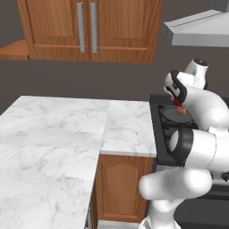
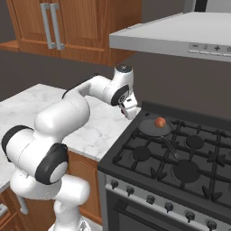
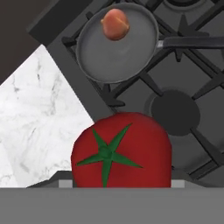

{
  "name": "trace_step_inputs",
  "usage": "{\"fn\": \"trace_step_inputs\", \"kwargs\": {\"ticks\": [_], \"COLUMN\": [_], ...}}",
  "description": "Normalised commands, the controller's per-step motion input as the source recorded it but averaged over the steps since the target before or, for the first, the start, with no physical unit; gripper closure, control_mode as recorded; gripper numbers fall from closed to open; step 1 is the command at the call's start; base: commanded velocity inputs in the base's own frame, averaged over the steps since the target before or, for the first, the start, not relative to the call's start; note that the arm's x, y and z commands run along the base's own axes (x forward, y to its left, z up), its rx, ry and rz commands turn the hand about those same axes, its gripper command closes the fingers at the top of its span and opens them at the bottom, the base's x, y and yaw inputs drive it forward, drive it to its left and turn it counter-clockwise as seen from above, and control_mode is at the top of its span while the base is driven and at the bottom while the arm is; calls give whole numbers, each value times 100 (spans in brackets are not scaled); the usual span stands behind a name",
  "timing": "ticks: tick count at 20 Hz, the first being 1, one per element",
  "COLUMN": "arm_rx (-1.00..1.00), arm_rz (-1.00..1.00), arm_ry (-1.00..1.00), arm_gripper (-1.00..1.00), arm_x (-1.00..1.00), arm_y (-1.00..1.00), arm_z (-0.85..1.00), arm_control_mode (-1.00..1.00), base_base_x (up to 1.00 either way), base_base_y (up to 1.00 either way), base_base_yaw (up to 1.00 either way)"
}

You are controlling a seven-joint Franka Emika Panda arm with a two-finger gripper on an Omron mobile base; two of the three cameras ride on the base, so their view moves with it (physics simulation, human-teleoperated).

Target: Place the pan on the rear left burner on the stove. Then place the tomato and the onion in the pan and turn on the rear left burner.

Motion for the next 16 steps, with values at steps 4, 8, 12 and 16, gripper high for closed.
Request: {"fn": "trace_step_inputs", "kwargs": {"ticks": [4,8,12,16], "arm_rx": [0,0,-2,0], "arm_rz": [0,0,0,0], "arm_ry": [0,0,0,0], "arm_gripper": [100,100,100,100], "arm_x": [16,20,21,21], "arm_y": [-12,-1,-6,-17], "arm_z": [-21,-19,-23,-22], "arm_control_mode": [-100,-100,-100,-100], "base_base_x": [0,0,0,0], "base_base_y": [0,0,0,0], "base_base_yaw": [0,0,0,0]}}
